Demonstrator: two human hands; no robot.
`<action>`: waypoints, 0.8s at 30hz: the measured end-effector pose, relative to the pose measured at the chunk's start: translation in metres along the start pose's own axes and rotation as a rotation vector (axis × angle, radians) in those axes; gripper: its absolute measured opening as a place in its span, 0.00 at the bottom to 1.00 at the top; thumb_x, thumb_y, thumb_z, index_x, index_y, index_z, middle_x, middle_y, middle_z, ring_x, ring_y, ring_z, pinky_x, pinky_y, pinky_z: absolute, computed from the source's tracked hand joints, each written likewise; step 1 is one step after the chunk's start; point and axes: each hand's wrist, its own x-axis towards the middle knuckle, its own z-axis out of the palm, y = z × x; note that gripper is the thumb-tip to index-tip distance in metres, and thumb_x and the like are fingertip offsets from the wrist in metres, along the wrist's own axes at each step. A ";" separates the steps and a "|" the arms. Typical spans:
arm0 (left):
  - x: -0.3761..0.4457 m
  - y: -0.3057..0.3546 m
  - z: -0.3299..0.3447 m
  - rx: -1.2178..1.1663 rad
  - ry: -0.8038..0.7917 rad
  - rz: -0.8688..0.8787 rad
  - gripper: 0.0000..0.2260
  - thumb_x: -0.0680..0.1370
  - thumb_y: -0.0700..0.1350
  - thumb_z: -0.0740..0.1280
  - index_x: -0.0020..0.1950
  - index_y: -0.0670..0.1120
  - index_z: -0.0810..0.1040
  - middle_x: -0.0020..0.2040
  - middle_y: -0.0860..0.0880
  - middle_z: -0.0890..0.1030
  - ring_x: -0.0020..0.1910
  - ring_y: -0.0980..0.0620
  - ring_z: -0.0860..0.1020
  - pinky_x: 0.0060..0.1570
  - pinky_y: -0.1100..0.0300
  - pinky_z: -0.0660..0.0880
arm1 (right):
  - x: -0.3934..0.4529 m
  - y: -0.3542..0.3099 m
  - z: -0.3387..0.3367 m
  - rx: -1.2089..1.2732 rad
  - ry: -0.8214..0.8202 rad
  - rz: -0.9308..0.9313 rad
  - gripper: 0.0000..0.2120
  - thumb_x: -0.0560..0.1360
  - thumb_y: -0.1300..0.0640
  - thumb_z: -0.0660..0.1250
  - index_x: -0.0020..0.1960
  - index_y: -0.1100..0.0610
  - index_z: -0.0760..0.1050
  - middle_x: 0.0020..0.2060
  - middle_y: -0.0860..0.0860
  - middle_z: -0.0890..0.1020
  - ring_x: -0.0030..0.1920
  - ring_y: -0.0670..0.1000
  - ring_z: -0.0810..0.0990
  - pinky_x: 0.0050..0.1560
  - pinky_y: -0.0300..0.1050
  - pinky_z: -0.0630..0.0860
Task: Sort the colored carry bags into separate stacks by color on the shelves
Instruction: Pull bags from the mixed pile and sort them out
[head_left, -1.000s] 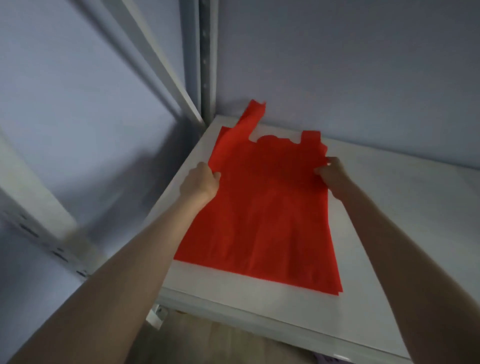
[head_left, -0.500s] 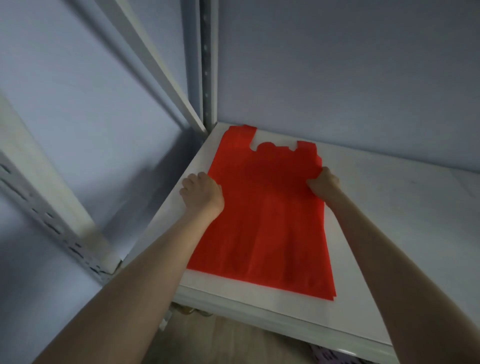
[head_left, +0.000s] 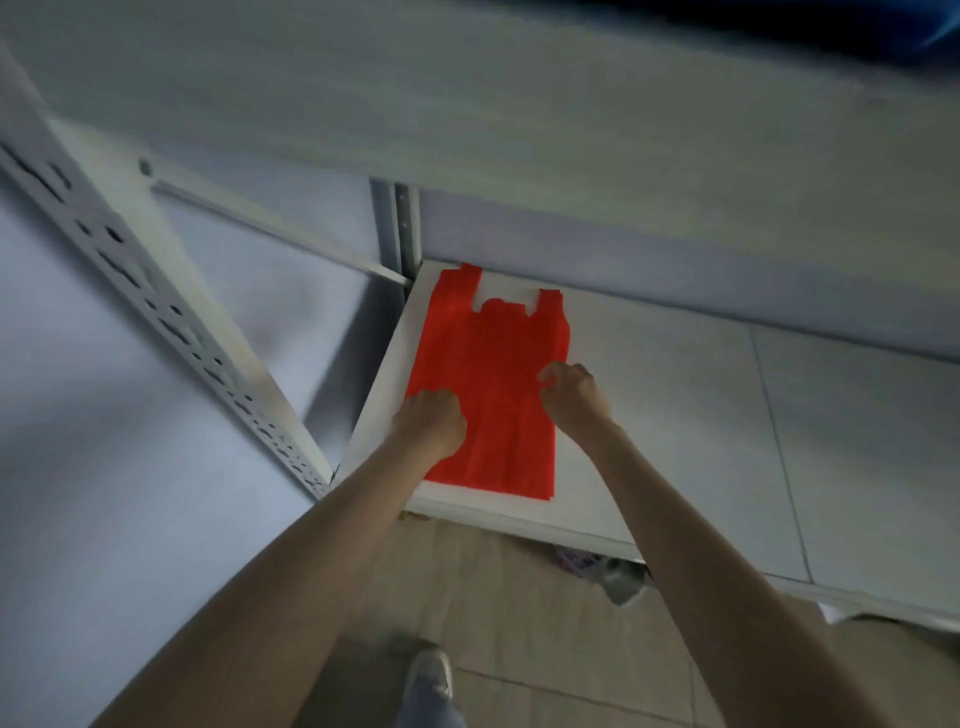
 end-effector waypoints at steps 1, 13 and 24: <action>-0.017 0.006 -0.010 -0.001 -0.009 0.014 0.14 0.82 0.43 0.55 0.61 0.36 0.73 0.60 0.39 0.77 0.60 0.40 0.75 0.54 0.51 0.73 | -0.015 -0.006 -0.011 -0.015 -0.010 -0.005 0.17 0.76 0.64 0.57 0.63 0.57 0.74 0.63 0.58 0.73 0.62 0.59 0.74 0.65 0.49 0.71; -0.207 0.049 -0.152 0.032 -0.121 0.155 0.16 0.82 0.43 0.55 0.60 0.32 0.73 0.59 0.36 0.78 0.58 0.39 0.77 0.57 0.48 0.74 | -0.188 -0.100 -0.155 -0.081 -0.133 -0.011 0.16 0.80 0.57 0.54 0.60 0.63 0.74 0.56 0.59 0.80 0.51 0.56 0.80 0.53 0.47 0.76; -0.216 0.066 -0.302 -0.110 0.123 0.308 0.16 0.81 0.44 0.57 0.33 0.44 0.64 0.32 0.48 0.68 0.29 0.52 0.66 0.32 0.60 0.62 | -0.186 -0.174 -0.293 0.086 -0.087 -0.094 0.06 0.78 0.61 0.59 0.49 0.58 0.75 0.37 0.52 0.77 0.29 0.45 0.73 0.25 0.30 0.70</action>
